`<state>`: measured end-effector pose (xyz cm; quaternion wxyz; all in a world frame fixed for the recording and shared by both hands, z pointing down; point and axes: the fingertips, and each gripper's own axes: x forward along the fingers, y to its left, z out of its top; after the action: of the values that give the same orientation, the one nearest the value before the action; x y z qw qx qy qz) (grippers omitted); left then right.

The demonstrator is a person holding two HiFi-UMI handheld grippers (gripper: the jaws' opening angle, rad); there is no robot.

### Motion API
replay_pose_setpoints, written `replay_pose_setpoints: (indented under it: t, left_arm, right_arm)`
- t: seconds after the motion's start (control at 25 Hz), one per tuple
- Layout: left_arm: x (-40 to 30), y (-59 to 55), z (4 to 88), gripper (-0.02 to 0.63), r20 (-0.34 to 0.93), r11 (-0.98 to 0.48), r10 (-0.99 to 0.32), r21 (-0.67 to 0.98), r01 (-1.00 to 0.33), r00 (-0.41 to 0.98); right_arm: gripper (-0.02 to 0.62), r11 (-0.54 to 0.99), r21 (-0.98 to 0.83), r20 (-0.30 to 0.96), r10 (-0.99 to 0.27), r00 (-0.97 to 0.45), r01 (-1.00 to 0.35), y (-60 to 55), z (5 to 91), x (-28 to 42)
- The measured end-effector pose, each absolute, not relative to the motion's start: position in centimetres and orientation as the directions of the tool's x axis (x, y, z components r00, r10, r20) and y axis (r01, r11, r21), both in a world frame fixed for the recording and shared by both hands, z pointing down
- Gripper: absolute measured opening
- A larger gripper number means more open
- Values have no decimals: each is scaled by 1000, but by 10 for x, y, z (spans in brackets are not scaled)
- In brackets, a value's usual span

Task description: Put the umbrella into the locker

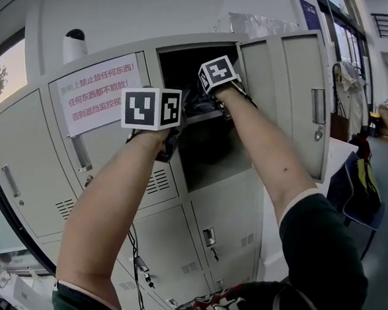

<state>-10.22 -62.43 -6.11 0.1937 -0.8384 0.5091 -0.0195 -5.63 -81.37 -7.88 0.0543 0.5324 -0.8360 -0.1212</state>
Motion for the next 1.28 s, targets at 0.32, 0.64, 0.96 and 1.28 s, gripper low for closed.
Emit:
replay_pose_setpoints:
  t: [0.32,0.64,0.96,1.28]
  left_arm:
    - [-95,-626,-60,9,-159,-420,-854,-351,-837,496]
    - [-96,-625,-57,9,-157,-426,-851,-351,-834,501]
    - [-98,-625,-52,9,-156,-420,-857,-342,-841,491]
    - [-101,-622,-52,9,-163,-420,-856,-336,-843,491]
  right_arm:
    - [233,427,278,41,-900,-433,-860,-829,-58,-62]
    - [236,428,342,92,-901,-424,-837,-829,-43,-64]
    - [291,469,325,68,-878,-474,-822,-824,-36,-66]
    - [325,474,307,4,-868,-497,-825,-815,-43,-65]
